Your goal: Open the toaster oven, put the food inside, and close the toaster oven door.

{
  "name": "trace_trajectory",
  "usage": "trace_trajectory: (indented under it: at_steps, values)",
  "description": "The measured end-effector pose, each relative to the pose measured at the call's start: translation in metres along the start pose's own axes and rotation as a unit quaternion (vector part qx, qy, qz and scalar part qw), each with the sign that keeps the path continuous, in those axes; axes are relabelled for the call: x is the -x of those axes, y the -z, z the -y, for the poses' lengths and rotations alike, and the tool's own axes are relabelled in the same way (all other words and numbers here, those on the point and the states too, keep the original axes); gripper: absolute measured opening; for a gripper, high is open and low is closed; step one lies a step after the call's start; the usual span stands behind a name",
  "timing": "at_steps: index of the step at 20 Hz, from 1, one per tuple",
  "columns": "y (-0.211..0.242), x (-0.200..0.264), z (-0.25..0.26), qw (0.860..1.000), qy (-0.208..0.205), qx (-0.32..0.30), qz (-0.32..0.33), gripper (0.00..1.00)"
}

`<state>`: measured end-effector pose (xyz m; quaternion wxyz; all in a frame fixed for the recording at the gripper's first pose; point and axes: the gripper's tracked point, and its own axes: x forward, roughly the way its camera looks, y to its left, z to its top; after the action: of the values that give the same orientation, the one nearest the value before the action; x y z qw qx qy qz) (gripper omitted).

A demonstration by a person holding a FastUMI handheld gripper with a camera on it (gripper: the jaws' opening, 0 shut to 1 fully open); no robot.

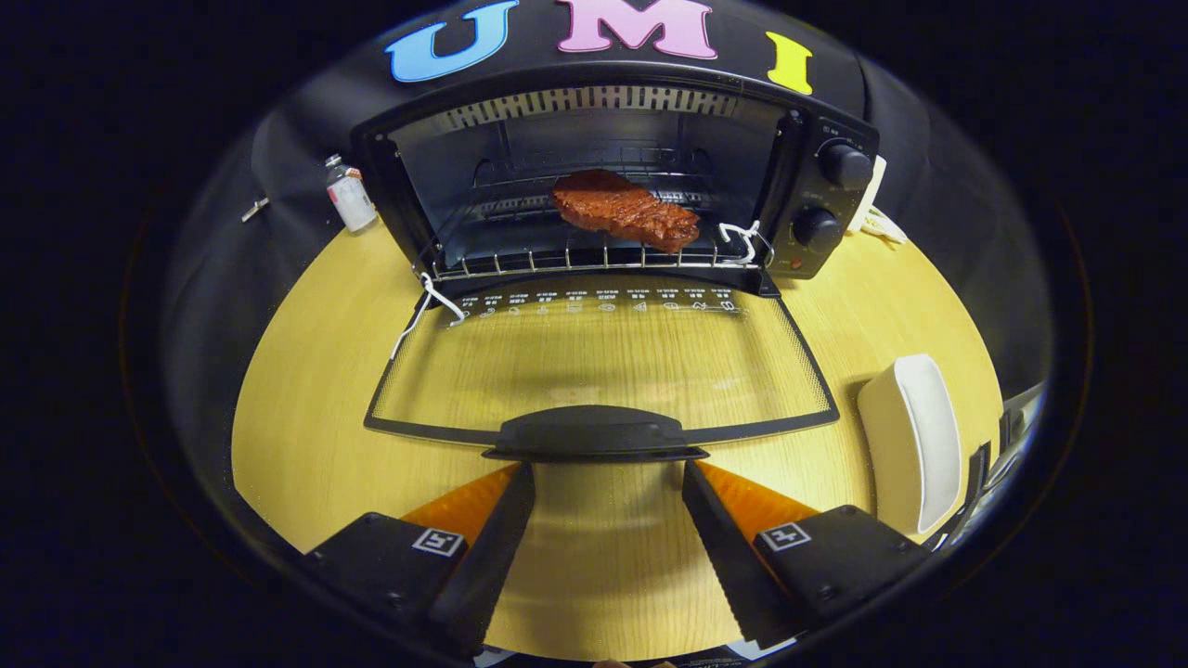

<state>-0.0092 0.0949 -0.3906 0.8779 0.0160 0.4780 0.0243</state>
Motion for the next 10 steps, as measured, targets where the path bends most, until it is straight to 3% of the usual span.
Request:
trace_trajectory:
  at_steps: [10]
  values:
    - [-0.018,0.028,-0.003,1.0,-0.003,-0.008,0.028,0.98]
